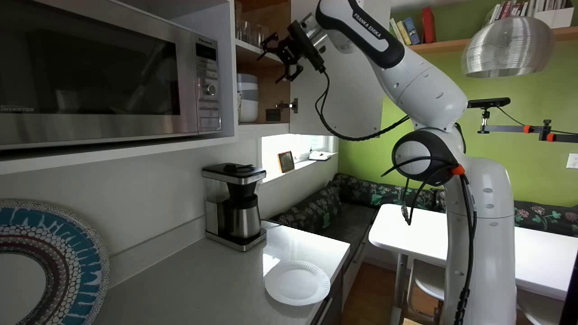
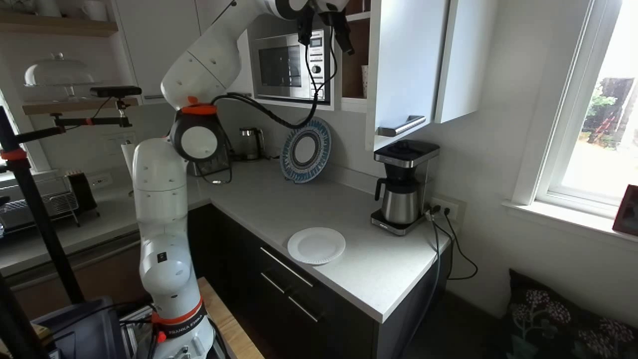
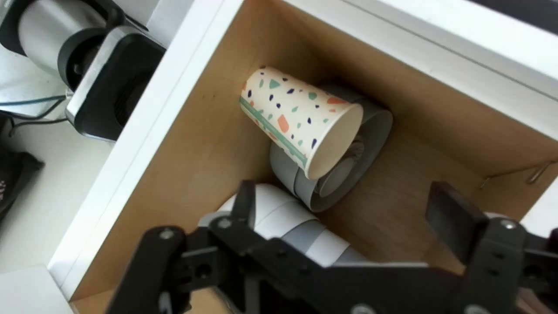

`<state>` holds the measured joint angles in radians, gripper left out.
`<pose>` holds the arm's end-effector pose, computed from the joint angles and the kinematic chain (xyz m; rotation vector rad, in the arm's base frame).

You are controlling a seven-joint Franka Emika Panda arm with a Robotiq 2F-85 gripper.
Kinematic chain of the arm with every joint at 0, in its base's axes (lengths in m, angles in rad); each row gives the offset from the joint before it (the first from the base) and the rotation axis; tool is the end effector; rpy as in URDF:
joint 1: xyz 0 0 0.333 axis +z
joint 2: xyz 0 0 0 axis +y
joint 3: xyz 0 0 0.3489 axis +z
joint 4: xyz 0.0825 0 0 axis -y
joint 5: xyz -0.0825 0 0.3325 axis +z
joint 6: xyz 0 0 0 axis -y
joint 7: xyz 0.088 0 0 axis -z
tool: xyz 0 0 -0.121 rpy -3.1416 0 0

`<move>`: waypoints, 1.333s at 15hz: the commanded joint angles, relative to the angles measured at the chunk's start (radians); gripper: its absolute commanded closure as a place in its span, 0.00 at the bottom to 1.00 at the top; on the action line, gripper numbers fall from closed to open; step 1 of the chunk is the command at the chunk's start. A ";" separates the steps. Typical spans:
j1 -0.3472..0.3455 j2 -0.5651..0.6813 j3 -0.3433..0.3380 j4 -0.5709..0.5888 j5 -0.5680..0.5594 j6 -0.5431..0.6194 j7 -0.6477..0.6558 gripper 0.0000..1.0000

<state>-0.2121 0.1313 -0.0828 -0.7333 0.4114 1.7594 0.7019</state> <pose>0.4641 -0.0909 0.9458 -2.1573 1.0059 -1.0101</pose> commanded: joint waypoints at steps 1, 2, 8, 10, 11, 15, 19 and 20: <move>-0.048 -0.125 -0.010 -0.199 0.105 -0.069 -0.099 0.00; -0.055 -0.160 -0.014 -0.256 0.125 -0.082 -0.125 0.00; -0.069 -0.318 -0.033 -0.521 0.156 -0.150 -0.305 0.00; -0.070 -0.363 -0.036 -0.615 0.162 -0.121 -0.376 0.00; -0.072 -0.383 -0.039 -0.663 0.164 -0.115 -0.412 0.00; -0.071 -0.458 -0.064 -0.857 0.262 -0.031 -0.591 0.00; -0.015 -0.531 -0.126 -1.053 0.279 0.050 -0.696 0.00; -0.015 -0.552 -0.127 -1.106 0.289 0.096 -0.686 0.00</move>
<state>-0.2574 -0.3177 -0.1832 -1.6470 0.6630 1.7553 0.0549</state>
